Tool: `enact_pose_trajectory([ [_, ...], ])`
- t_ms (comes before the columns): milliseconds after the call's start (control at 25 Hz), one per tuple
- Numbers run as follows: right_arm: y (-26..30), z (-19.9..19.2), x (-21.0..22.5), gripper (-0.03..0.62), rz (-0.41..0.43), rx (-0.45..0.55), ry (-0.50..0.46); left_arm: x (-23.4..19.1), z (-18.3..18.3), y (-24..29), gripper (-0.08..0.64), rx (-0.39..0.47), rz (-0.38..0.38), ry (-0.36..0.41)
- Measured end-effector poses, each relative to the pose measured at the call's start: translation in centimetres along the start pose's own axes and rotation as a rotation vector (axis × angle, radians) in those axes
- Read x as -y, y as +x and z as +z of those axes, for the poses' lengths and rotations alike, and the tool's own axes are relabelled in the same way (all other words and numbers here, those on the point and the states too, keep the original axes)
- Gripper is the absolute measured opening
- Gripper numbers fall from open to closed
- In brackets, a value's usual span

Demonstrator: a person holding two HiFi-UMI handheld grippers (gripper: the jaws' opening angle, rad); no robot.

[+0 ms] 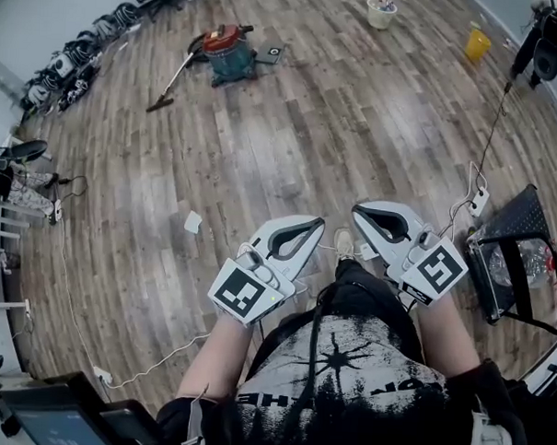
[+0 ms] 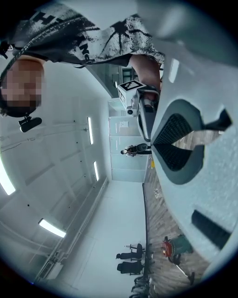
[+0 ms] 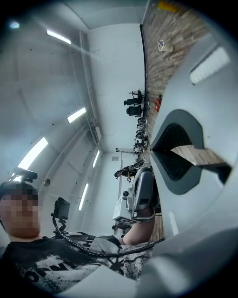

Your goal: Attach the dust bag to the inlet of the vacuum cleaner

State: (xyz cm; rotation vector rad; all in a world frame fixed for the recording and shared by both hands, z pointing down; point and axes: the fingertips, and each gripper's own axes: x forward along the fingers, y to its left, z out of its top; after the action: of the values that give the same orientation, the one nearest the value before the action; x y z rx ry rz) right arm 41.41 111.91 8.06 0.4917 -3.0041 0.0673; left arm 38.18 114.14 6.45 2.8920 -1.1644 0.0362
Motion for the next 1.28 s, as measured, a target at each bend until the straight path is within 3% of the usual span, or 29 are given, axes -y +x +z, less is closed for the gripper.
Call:
enact_pose_trajectory([
  [360, 5.3, 2.1, 11.7, 0.008, 0.098, 0.0, -0.02, -10.4, 2.3, 8.6, 0.003, 0.002, 0.079, -0.022],
  [680, 6.8, 2.5, 22.0, 0.008, 0.155, 0.008, -0.024, -16.8, 2.9, 16.9, 0.003, 0.008, 0.145, -0.017],
  [880, 7.2, 2.9, 25.4, 0.008, 0.2, 0.028, -0.025, -18.8, 2.2, 20.2, 0.003, -0.047, 0.178, -0.019],
  [960, 7.2, 3.1, 26.3, 0.008, 0.206, 0.038, -0.025, -19.0, 2.5, 21.3, 0.003, -0.024, 0.179, -0.017],
  [1280, 7.2, 3.4, 28.8, 0.008, 0.18, 0.065, -0.017, -20.3, 1.9, 22.7, 0.003, -0.074, 0.169, -0.021],
])
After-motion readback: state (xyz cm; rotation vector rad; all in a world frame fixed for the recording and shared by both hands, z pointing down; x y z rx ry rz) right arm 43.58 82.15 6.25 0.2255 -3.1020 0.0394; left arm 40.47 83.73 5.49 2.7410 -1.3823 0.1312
